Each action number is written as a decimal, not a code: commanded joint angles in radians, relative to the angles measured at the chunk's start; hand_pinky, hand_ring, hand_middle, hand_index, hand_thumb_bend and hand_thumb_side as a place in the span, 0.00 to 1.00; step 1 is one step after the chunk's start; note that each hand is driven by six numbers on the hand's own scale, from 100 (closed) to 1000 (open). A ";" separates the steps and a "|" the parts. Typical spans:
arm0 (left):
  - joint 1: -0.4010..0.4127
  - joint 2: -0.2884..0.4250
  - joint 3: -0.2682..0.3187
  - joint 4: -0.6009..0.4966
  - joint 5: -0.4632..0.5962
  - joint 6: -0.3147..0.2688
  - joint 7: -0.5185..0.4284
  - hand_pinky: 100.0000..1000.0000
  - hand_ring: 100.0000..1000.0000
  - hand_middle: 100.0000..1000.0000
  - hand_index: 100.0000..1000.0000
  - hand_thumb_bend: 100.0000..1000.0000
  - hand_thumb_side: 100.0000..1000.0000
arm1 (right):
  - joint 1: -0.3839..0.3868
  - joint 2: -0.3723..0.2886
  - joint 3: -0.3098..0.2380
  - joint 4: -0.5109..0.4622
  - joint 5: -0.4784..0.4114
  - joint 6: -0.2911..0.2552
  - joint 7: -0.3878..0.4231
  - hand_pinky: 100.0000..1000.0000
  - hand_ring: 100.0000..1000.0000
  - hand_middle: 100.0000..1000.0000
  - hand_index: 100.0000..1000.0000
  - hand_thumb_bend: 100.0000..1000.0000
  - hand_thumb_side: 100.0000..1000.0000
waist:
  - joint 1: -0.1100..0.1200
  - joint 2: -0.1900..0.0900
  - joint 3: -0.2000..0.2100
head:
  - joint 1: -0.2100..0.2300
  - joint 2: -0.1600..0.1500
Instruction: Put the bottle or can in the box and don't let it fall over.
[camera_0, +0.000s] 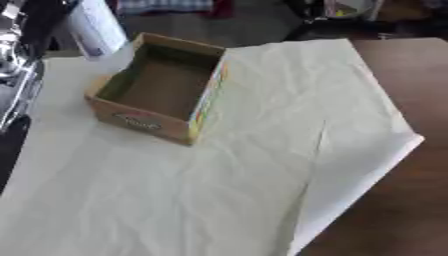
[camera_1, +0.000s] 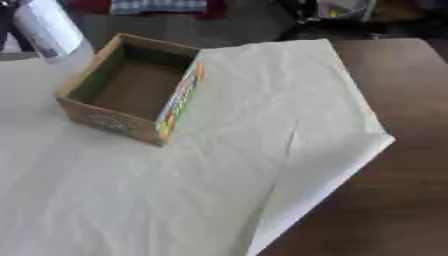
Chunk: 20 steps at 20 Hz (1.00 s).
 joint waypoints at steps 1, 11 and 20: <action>-0.075 0.004 0.035 0.064 -0.049 -0.002 0.051 1.00 0.49 0.26 0.03 0.00 0.64 | -0.020 -0.008 0.000 -0.018 -0.005 0.000 0.008 0.96 1.00 0.95 0.72 0.00 0.48 | -0.007 -0.004 -0.008 | 0.021 -0.034; -0.177 -0.073 0.060 0.291 -0.189 -0.106 0.183 1.00 0.56 0.33 0.07 0.00 0.64 | -0.064 0.022 0.020 -0.018 -0.015 0.011 0.032 0.96 1.00 0.95 0.72 0.00 0.49 | -0.019 0.036 -0.054 | 0.087 -0.073; -0.195 -0.080 0.019 0.502 -0.319 -0.188 0.093 1.00 1.00 0.97 0.77 0.00 0.47 | -0.064 0.023 0.018 -0.018 -0.013 0.013 0.030 0.96 1.00 0.95 0.72 0.00 0.50 | -0.011 0.035 -0.051 | 0.074 -0.061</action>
